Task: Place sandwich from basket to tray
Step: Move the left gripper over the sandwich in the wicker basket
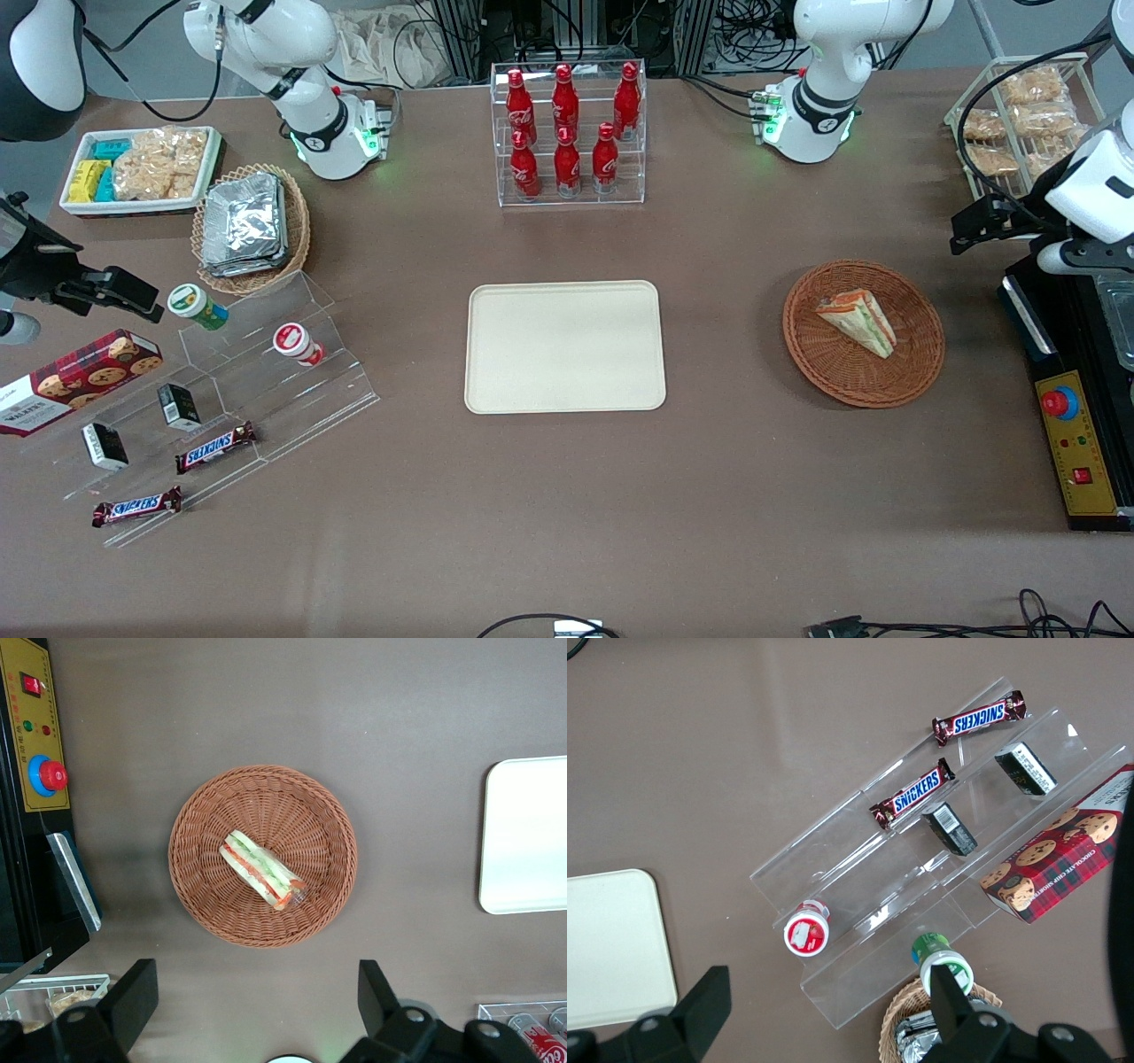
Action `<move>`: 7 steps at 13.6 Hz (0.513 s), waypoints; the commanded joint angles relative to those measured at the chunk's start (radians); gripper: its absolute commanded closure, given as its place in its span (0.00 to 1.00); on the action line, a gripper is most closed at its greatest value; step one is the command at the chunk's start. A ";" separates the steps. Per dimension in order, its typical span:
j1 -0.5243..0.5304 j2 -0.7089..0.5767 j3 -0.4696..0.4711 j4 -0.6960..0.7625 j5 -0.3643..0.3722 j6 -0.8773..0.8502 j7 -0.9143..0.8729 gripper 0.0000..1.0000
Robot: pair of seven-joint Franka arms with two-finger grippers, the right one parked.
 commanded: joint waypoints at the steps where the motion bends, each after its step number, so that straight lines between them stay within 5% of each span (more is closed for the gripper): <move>1: -0.007 -0.002 0.009 -0.002 0.000 -0.015 0.004 0.00; 7: 0.005 0.031 0.012 -0.040 0.021 0.000 -0.083 0.00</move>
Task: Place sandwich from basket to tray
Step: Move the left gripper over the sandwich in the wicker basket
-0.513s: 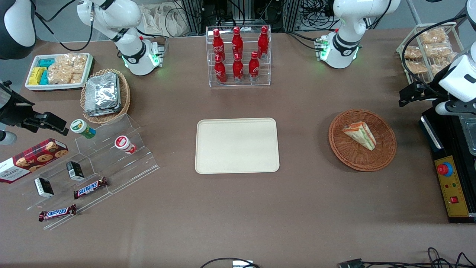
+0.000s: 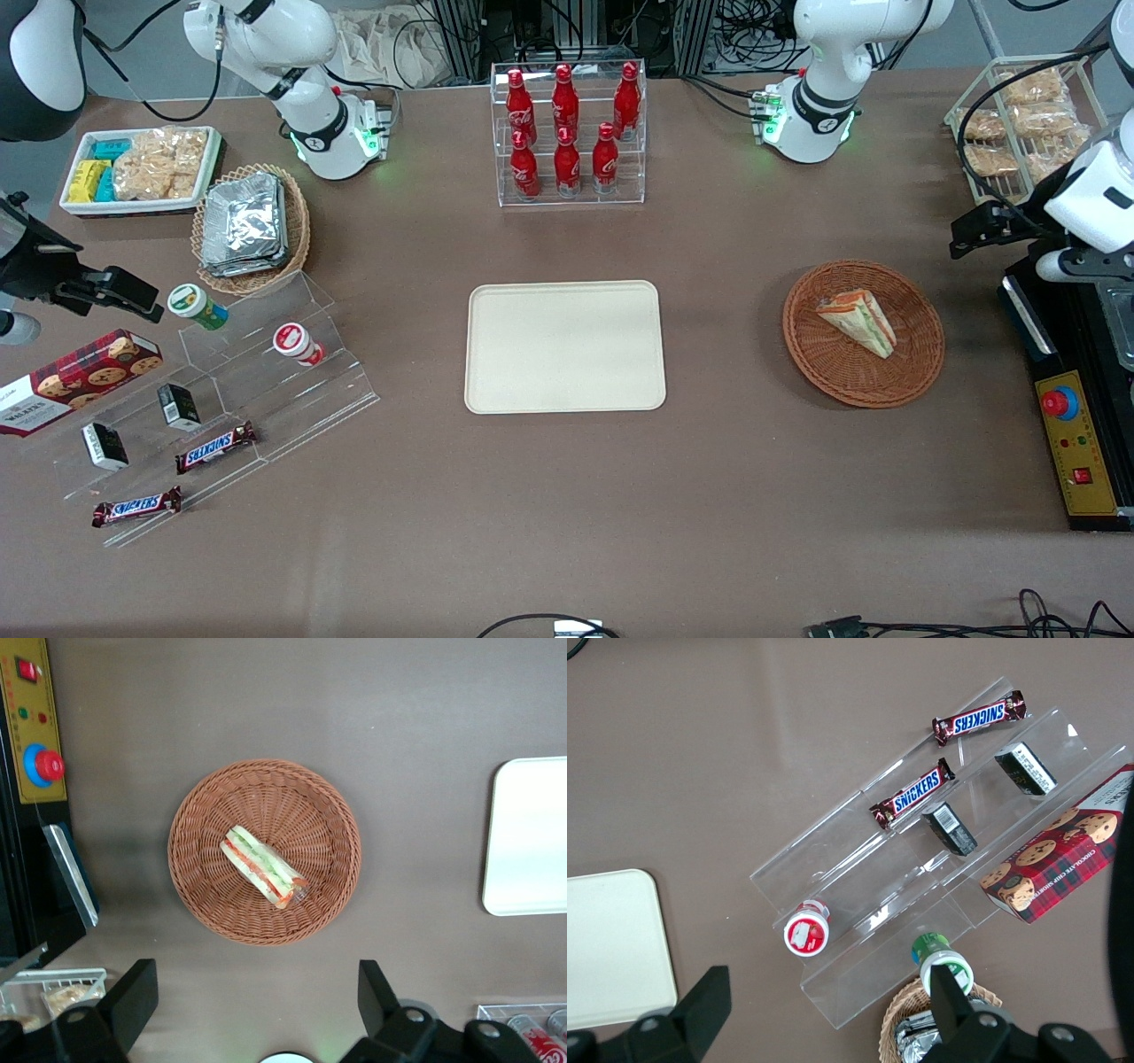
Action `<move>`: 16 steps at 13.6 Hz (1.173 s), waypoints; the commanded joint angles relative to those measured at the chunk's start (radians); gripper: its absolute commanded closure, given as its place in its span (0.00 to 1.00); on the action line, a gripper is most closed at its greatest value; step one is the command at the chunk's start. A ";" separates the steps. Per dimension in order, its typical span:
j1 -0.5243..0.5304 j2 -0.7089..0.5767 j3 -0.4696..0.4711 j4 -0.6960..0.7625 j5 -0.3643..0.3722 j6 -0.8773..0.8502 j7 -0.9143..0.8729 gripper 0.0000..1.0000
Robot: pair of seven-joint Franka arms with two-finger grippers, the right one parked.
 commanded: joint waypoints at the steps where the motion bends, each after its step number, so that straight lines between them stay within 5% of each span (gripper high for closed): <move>1: 0.012 0.005 0.005 -0.060 0.022 0.018 -0.060 0.00; 8: 0.012 -0.067 0.002 -0.477 0.024 0.423 -0.290 0.00; 16: 0.002 -0.018 -0.006 -0.643 0.027 0.664 -0.621 0.00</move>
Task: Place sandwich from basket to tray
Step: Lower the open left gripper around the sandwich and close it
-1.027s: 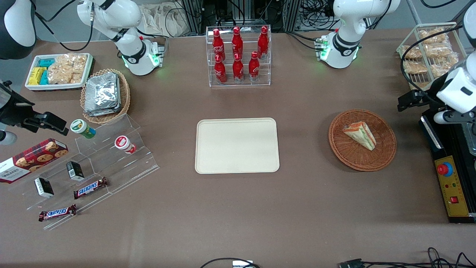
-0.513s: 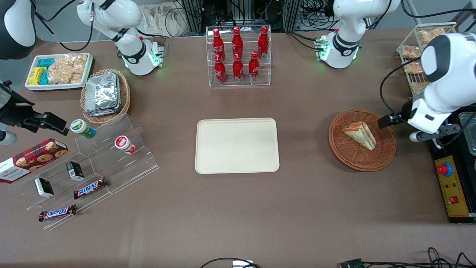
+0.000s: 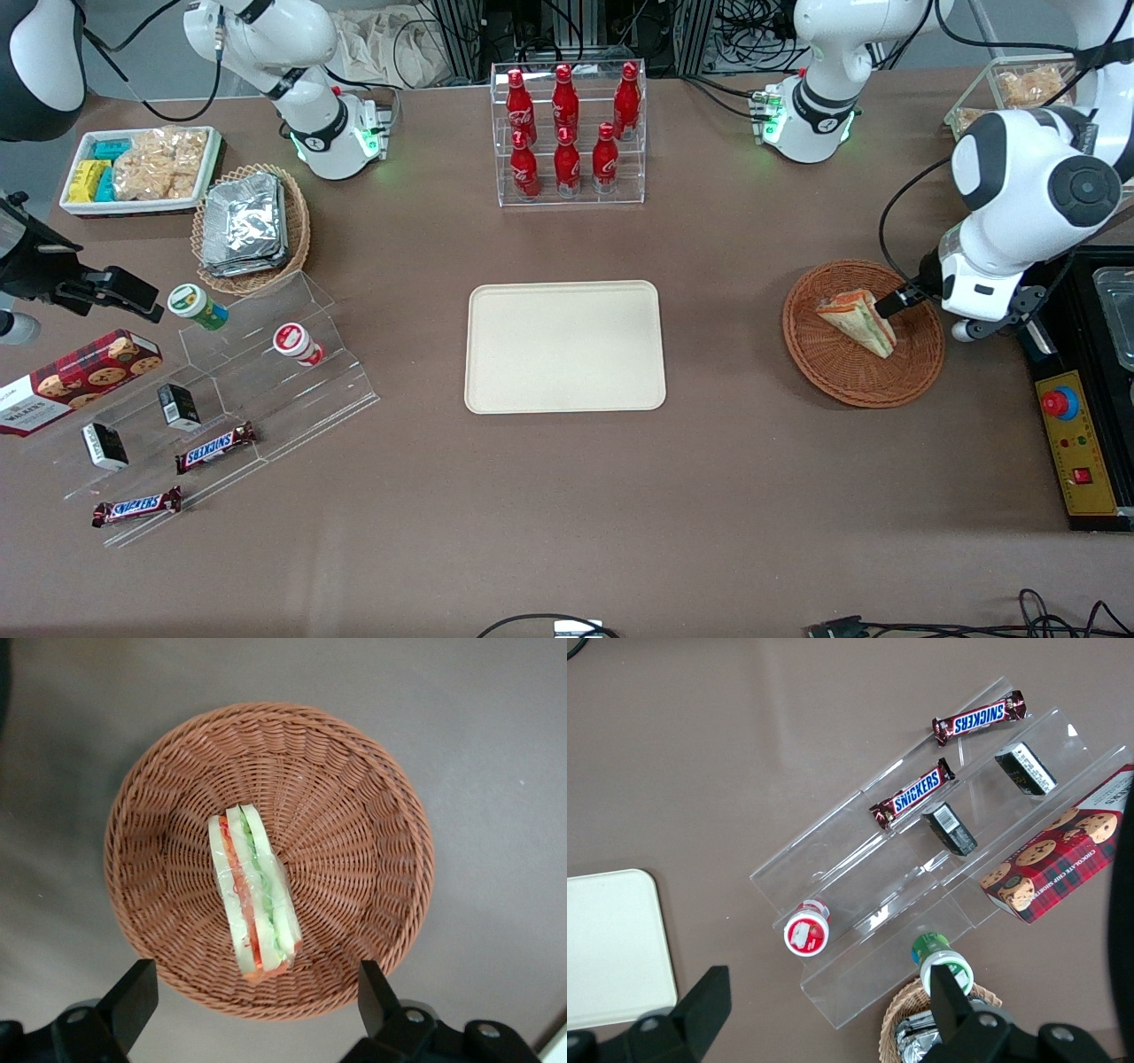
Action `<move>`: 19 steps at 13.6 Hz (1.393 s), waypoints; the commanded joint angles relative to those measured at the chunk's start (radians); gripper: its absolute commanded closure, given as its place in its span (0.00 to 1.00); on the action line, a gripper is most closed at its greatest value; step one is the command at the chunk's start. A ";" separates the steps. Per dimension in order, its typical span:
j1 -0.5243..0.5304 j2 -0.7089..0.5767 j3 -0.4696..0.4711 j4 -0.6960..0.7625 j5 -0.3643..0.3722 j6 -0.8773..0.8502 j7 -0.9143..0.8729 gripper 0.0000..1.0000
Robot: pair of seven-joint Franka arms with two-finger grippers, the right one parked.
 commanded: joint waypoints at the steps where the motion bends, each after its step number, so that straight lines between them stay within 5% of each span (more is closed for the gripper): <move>1: -0.004 0.000 -0.004 -0.073 0.016 0.101 -0.104 0.00; 4: -0.017 0.031 -0.004 -0.117 0.024 0.182 -0.164 0.00; 10: -0.042 0.109 -0.004 -0.176 0.155 0.322 -0.348 0.00; 18: -0.039 0.159 -0.001 -0.245 0.168 0.444 -0.359 0.01; 19: -0.039 0.168 -0.001 -0.245 0.168 0.449 -0.359 0.08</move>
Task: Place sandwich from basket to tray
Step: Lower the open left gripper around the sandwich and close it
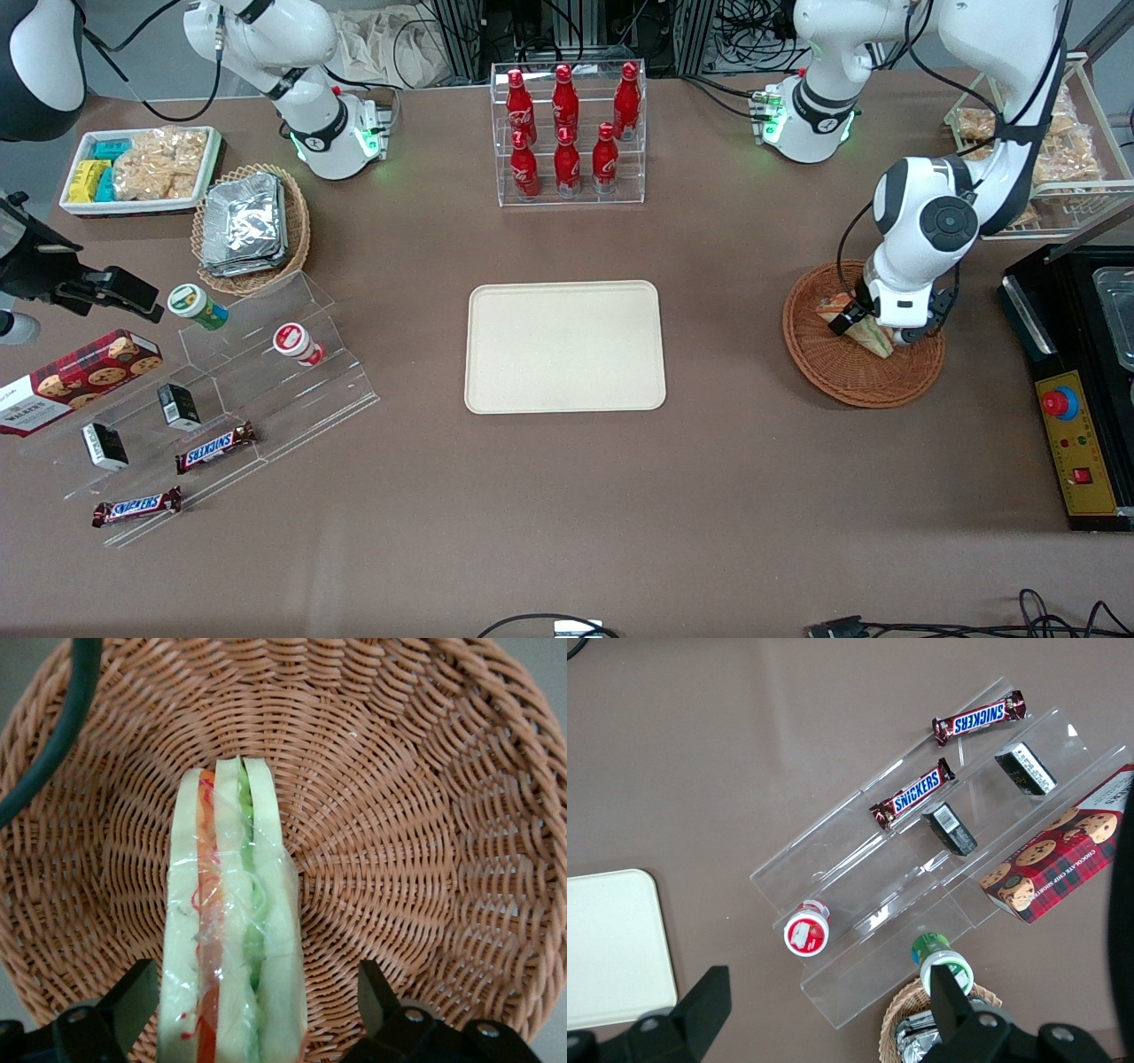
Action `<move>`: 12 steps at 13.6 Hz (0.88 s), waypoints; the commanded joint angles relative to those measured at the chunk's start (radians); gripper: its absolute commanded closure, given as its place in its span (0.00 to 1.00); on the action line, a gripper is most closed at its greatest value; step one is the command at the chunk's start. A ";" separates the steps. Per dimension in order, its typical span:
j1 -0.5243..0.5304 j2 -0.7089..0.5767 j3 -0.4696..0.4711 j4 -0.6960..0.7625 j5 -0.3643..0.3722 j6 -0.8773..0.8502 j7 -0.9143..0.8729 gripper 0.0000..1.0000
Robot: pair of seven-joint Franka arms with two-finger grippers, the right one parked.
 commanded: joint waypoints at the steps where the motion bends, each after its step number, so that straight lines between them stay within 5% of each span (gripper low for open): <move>1: -0.004 0.013 0.006 -0.014 0.027 0.036 -0.026 0.23; 4: 0.002 0.029 0.006 -0.014 0.088 0.037 -0.026 0.94; 12: -0.007 -0.147 0.000 0.110 0.096 -0.245 0.156 1.00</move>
